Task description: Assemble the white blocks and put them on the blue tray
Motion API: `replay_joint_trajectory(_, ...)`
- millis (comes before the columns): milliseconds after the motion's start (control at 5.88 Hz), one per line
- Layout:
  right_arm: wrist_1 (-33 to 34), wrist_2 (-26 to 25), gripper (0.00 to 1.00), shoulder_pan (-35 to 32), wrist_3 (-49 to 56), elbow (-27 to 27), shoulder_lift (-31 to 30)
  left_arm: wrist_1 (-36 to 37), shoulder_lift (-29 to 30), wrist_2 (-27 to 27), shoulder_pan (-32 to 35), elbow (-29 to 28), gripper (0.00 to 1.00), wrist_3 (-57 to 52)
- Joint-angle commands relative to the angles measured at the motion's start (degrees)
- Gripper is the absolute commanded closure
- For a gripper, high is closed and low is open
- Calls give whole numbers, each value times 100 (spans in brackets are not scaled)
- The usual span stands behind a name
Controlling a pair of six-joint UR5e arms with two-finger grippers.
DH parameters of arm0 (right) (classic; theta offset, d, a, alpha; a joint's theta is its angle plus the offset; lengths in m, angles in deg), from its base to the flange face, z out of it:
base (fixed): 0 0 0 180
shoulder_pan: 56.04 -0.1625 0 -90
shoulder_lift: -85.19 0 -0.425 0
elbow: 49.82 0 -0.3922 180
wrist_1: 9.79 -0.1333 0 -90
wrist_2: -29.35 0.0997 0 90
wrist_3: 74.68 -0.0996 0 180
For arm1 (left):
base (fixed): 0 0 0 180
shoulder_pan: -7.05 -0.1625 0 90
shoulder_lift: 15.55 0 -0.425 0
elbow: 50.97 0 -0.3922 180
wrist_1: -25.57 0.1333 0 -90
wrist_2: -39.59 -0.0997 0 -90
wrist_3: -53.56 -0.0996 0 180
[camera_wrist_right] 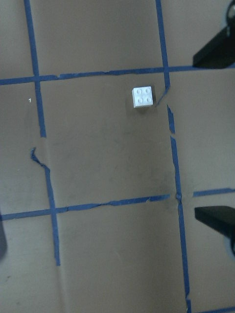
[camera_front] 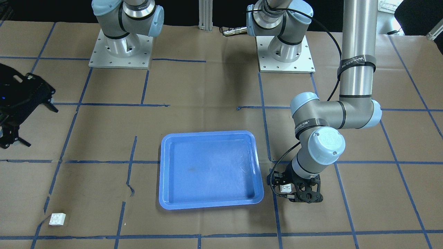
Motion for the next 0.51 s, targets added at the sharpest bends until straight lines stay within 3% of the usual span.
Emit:
replay_joint_trajectory(0, -55, 645, 0, 402, 984, -968, 1064, 15, -22, -17, 0, -11, 73, -40)
replay_joint_trajectory(170, -116, 1170, 0, 682, 1065, -937, 1278, 15, -48, -8, 0, -28, 90, -40)
replay_joint_trajectory(340, -117, 1271, 0, 772, 1362, -928, 1498, 7, -100, 9, 0, -98, 96, -119)
